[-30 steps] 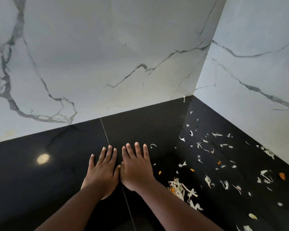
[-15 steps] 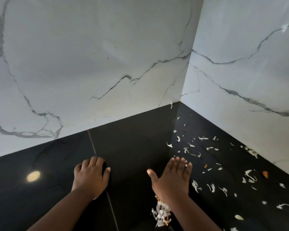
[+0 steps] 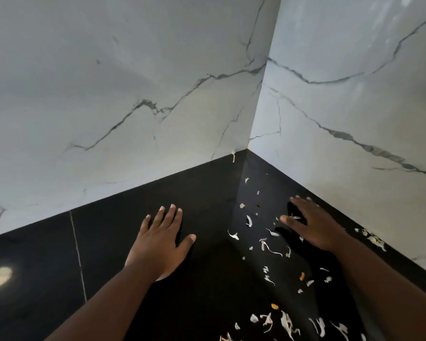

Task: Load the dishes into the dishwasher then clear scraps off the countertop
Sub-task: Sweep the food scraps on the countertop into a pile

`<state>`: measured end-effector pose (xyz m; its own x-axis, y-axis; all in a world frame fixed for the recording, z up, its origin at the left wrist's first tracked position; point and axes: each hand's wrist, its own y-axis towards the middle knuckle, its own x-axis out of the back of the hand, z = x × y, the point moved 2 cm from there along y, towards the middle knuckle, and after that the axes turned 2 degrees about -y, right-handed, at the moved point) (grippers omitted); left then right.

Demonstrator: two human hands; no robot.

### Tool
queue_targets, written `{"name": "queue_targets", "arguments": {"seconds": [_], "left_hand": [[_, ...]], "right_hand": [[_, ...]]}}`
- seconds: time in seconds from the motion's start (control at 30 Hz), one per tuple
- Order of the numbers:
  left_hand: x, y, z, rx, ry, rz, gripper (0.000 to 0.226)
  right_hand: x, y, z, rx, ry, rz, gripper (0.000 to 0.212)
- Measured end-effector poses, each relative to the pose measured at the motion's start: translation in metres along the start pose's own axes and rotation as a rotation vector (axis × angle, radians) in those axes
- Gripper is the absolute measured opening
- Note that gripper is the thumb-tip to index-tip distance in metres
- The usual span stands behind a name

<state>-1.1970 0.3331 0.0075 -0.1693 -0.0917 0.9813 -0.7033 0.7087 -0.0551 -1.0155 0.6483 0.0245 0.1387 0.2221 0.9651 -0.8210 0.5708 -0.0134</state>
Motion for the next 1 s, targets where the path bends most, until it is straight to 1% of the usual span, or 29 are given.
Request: {"name": "queue_targets", "arguments": {"seconds": [0.07, 0.1, 0.2, 0.23, 0.3, 0.37, 0.4, 0.43, 0.47, 0.5, 0.57, 0.63, 0.7, 0.77, 0.87, 0.93, 1.0], "left_hand": [[0.000, 0.000, 0.000, 0.006, 0.004, -0.005, 0.075], [0.001, 0.000, -0.001, 0.006, 0.003, -0.009, 0.075], [0.001, 0.001, 0.001, 0.006, 0.009, 0.011, 0.076], [0.000, 0.001, 0.001, 0.005, 0.011, 0.015, 0.076], [0.000, 0.001, 0.001, 0.005, 0.007, 0.016, 0.079], [0.000, -0.001, 0.000, 0.002, -0.001, 0.017, 0.084], [0.001, -0.002, -0.001, 0.003, -0.007, 0.019, 0.088], [0.000, -0.004, -0.002, 0.007, -0.016, 0.018, 0.091], [0.002, -0.004, -0.004, 0.011, -0.023, 0.008, 0.095], [0.003, -0.004, -0.005, 0.014, -0.029, 0.003, 0.098], [0.004, -0.003, -0.004, 0.017, -0.024, 0.000, 0.104], [0.003, -0.001, -0.002, 0.016, -0.018, -0.001, 0.112], [0.001, 0.001, -0.001, 0.015, -0.019, -0.006, 0.114], [0.001, 0.001, -0.001, 0.015, -0.022, -0.007, 0.113], [0.001, 0.002, -0.001, 0.024, -0.022, 0.003, 0.108], [0.001, 0.002, 0.000, 0.024, -0.014, 0.010, 0.107], [0.002, 0.002, 0.000, 0.025, -0.009, 0.019, 0.107]], "right_hand": [[-0.004, 0.006, -0.007, 0.021, 0.024, 0.040, 0.105], [-0.006, 0.005, -0.004, 0.060, 0.008, 0.052, 0.105], [-0.017, -0.017, 0.017, 0.279, -0.046, 0.121, 0.116], [-0.019, -0.031, 0.027, 0.361, -0.045, 0.145, 0.115], [-0.020, -0.063, 0.045, 0.501, 0.006, 0.208, 0.103], [-0.017, -0.085, 0.055, 0.557, 0.168, 0.316, 0.091], [-0.015, -0.087, 0.057, 0.553, 0.304, 0.364, 0.088], [-0.013, -0.083, 0.057, 0.541, 0.422, 0.368, 0.085], [-0.009, -0.070, 0.055, 0.519, 0.484, 0.319, 0.084], [-0.004, -0.052, 0.053, 0.495, 0.497, 0.246, 0.086], [0.006, -0.005, 0.046, 0.405, 0.508, 0.118, 0.099], [0.013, 0.042, 0.034, 0.268, 0.502, 0.048, 0.109], [0.010, 0.080, 0.022, 0.153, 0.445, 0.030, 0.100], [0.001, 0.106, 0.017, 0.096, 0.337, 0.047, 0.091], [-0.008, 0.127, 0.026, 0.141, 0.048, 0.104, 0.091], [-0.011, 0.126, 0.037, 0.196, 0.003, 0.140, 0.099], [-0.013, 0.109, 0.051, 0.324, -0.019, 0.184, 0.115]]}}
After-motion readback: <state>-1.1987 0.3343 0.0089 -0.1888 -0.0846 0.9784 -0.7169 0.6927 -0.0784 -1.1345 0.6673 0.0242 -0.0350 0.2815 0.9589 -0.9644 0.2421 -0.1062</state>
